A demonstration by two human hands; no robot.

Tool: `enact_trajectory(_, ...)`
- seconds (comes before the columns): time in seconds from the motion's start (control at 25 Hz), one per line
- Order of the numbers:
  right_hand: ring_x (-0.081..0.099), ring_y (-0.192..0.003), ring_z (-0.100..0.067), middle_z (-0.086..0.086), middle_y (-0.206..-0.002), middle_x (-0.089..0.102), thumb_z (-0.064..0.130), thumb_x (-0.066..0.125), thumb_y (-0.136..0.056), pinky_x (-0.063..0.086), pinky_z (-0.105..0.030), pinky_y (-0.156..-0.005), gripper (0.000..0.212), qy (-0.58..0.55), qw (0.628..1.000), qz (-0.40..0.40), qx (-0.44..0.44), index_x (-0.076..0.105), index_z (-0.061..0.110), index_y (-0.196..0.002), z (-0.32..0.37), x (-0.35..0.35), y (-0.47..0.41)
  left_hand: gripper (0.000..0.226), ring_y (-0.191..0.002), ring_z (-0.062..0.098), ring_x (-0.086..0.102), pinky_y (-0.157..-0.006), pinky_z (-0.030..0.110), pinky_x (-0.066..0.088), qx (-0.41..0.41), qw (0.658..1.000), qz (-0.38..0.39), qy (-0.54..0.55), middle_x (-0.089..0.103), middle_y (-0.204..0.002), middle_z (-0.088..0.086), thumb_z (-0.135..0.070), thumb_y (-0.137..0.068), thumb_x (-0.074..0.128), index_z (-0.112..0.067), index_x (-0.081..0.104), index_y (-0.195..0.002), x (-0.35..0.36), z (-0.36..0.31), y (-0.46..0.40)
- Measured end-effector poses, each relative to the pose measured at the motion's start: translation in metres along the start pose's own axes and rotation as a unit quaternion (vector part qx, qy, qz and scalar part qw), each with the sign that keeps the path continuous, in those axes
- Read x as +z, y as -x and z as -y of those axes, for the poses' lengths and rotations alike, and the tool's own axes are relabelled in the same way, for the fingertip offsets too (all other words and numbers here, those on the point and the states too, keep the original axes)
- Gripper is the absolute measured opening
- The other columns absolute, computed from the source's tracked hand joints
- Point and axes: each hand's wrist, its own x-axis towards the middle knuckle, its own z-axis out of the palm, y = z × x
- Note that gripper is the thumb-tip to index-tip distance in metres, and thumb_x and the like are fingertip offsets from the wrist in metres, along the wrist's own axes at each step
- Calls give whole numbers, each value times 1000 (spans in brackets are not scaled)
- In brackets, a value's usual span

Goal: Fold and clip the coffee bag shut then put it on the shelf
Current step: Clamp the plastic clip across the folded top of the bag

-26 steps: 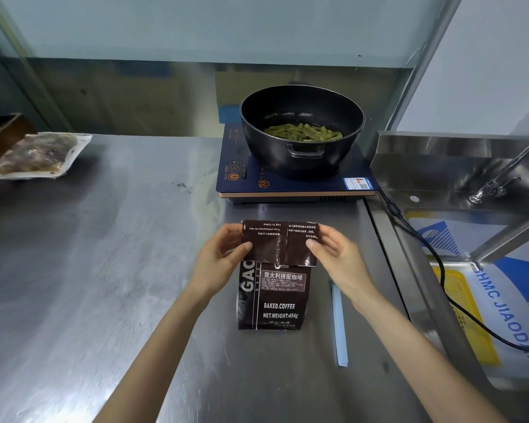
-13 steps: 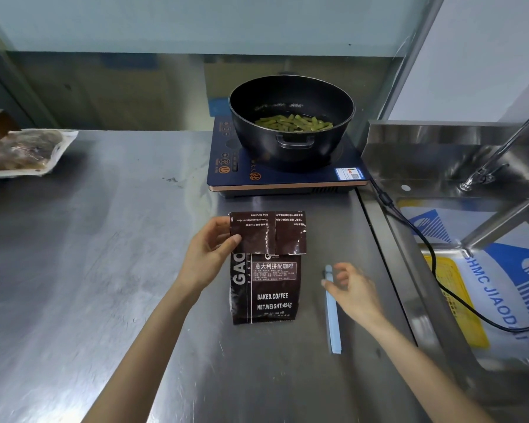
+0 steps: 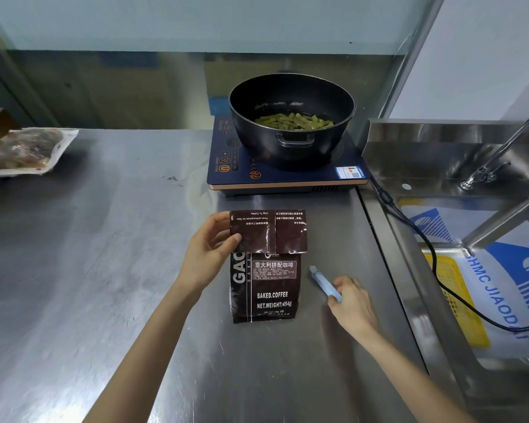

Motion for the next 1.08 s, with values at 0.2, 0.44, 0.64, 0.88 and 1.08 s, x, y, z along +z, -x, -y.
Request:
enact_trajectory(0.2, 55, -78, -25, -11, -101, 55, 8, 55, -81, 47, -34, -70, 20, -83, 995, -36, -29, 57, 11, -100, 12, -19, -1, 27, -87, 7, 60, -71, 10, 50, 1, 1000, 1, 10, 61, -99, -3, 2, -84, 51, -20, 50, -100, 3, 0, -1)
enact_trajectory(0.44, 50, -73, -14, -1, -90, 50, 5, 58, -78, 31, -9, -61, 20, -149, 972, -137, -122, 59, 13, -97, 51, -66, -9, 11, -85, 10, 60, -66, 9, 48, 8, 1000, 2, 16, 61, -93, -5, -10, -85, 55, -19, 51, -88, 2, -2, -3)
enact_trajectory(0.64, 50, -70, -11, 1, -91, 49, 4, 58, -79, 31, 4, -62, 21, -152, 946, -170, -232, 61, 13, -98, 89, -93, -3, 17, -83, 8, 60, -66, 9, 49, 7, 1000, 3, 8, 62, -93, -6, -10, -84, 56, -25, 53, -92, 1, -5, -3)
enact_trajectory(0.88, 51, -86, -18, -4, -95, 52, 4, 55, -82, 41, -24, -75, 28, -72, 935, -122, -325, 62, 14, -106, 116, -85, 5, 28, -88, 12, 57, -75, 24, 50, 29, 999, 19, -37, 60, -96, -3, -6, -86, 52, -33, 55, -92, 2, -13, -1)
enact_trajectory(1.08, 49, -93, -22, -9, -96, 56, 3, 55, -81, 45, -35, -84, 29, -48, 930, -123, -343, 62, 13, -108, 120, -73, 6, 22, -86, 9, 58, -63, 11, 50, 29, 998, 11, -54, 61, -92, -9, -10, -86, 52, -31, 59, -88, 4, -18, 2)
